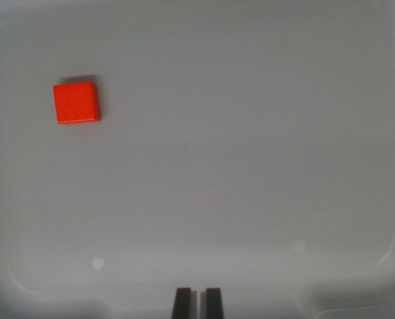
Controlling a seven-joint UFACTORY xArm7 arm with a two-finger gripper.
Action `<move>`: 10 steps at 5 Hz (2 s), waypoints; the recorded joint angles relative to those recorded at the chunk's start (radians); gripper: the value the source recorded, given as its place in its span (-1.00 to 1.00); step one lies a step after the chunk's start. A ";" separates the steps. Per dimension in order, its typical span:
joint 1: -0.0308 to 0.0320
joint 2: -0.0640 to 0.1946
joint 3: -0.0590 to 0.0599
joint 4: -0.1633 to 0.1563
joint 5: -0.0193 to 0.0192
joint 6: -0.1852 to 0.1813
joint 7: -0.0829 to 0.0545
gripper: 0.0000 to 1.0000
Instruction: Reach red block
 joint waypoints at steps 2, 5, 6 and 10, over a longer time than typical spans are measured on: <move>0.0010 0.004 0.001 -0.001 -0.0002 -0.006 0.000 -1.00; 0.0033 0.014 0.003 -0.003 -0.0008 -0.018 -0.001 -1.00; 0.0065 0.027 0.005 -0.006 -0.0015 -0.036 -0.002 -1.00; 0.0161 0.067 0.013 -0.015 -0.0038 -0.089 -0.006 -1.00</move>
